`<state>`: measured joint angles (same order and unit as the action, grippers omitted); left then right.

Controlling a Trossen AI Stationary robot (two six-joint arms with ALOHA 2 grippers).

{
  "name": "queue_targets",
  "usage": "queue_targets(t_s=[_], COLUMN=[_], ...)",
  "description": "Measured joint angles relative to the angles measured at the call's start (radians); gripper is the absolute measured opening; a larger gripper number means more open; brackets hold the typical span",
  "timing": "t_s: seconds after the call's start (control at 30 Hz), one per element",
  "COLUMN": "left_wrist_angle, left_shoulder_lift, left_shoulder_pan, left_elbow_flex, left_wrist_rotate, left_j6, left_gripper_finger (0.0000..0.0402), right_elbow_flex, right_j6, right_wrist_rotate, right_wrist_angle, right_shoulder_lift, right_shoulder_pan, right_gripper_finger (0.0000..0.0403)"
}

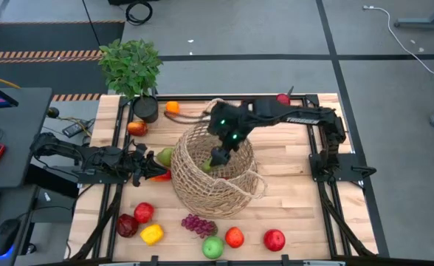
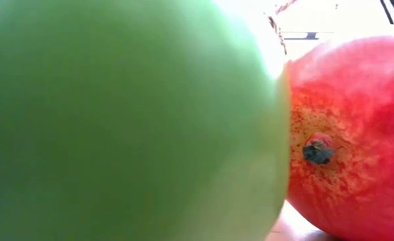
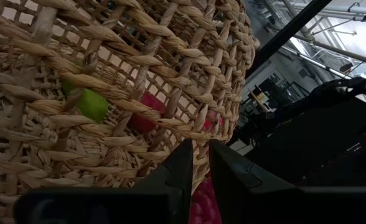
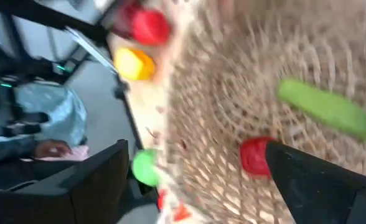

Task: Build produce basket
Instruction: Put the pomegranate into the basket

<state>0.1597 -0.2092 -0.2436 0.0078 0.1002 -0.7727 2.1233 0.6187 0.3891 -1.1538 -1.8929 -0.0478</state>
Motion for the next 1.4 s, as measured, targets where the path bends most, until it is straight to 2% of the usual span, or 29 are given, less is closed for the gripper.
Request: queue_targets(t_s=[0.17, 0.3, 0.5, 0.73, 0.87, 1.03, 1.27, 1.4], left_wrist_angle=[0.000, 0.000, 0.000, 0.000, 0.000, 0.000, 0.000, 0.000], left_shoulder_lift=[0.000, 0.000, 0.000, 0.000, 0.000, 0.000, 0.000, 0.000], left_shoulder_pan=[0.000, 0.000, 0.000, 0.000, 0.000, 0.000, 0.000, 0.000], left_elbow_flex=[0.000, 0.000, 0.000, 0.000, 0.000, 0.000, 0.000, 0.000], left_wrist_rotate=[0.000, 0.000, 0.000, 0.000, 0.000, 0.000, 0.000, 0.000], left_j6=[-0.001, -0.001, 0.000, 0.000, 0.000, 0.000, 0.000, 0.000], left_gripper_finger=[0.0058, 0.0062, 0.0061, 0.0058, 0.0062, 0.0061, 0.0060, 0.0063], right_elbow_flex=[0.088, 0.108, 0.108, 0.108, 0.107, 0.107, 0.107, 0.106], right_j6=[-0.017, -0.045, -0.123, -0.210, -0.256, -0.313, -0.378, -0.394], right_wrist_rotate=[-0.004, -0.021, -0.220, -0.288, -0.349, -0.412, -0.422, -0.496], right_wrist_angle=[-0.003, -0.003, -0.103, -0.329, -0.394, -0.402, -0.393, -0.393], right_shoulder_lift=[0.059, 0.117, 0.177, 0.198, 0.194, 0.194, 0.193, 0.193], right_shoulder_pan=[-0.055, -0.101, -0.145, -0.214, -0.241, -0.291, -0.402, -0.462], right_gripper_finger=[0.0379, 0.0379, 0.0379, 0.0379, 0.0379, 0.0379, 0.0379, 0.0379])
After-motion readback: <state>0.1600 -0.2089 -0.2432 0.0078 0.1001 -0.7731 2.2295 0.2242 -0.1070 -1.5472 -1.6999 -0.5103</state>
